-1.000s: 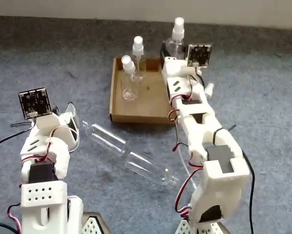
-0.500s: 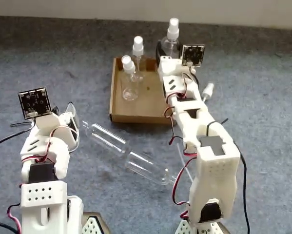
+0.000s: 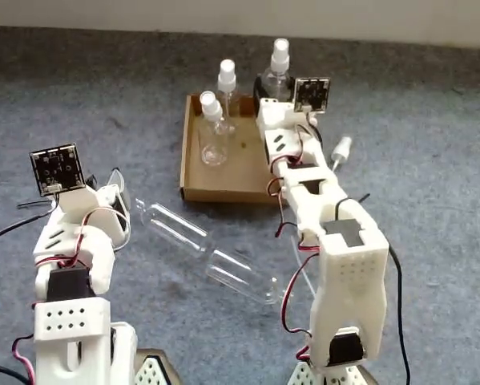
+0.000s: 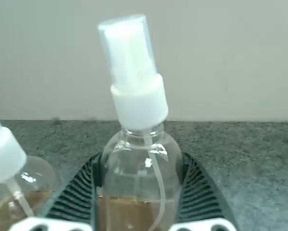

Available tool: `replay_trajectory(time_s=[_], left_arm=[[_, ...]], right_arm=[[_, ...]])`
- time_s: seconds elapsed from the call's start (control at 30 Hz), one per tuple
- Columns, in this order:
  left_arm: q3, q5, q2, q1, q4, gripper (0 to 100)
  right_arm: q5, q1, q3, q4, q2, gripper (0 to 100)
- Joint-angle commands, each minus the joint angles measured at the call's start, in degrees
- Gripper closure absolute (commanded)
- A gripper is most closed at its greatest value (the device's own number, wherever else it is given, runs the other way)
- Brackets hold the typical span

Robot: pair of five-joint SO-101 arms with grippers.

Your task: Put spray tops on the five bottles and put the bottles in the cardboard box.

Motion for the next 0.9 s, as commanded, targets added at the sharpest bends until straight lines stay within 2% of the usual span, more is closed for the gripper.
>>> replay_trajectory(time_s=[0.0, 0.27, 0.63, 0.77, 0.87], left_arm=[[-0.7, 0.4, -0.8, 1.2, -0.9, 87], [-0.7, 0.4, -0.8, 1.2, -0.9, 87], [-0.7, 0.4, -0.8, 1.2, -0.9, 87], [-0.7, 0.4, -0.9, 1.2, -0.9, 87], [-0.7, 0.4, -0.9, 1.2, -0.9, 87]], right_arm=[[-0.4, 0.3, -3.3, -1.2, -1.1, 99.1], [-0.4, -0.3, -3.2, -1.2, -1.1, 88.5], [-0.4, -0.7, -3.2, -1.2, -1.1, 87.8], [5.3, -1.2, -3.2, -1.2, -1.1, 87.8], [6.4, -1.7, -3.2, -1.3, -1.0, 87.8]])
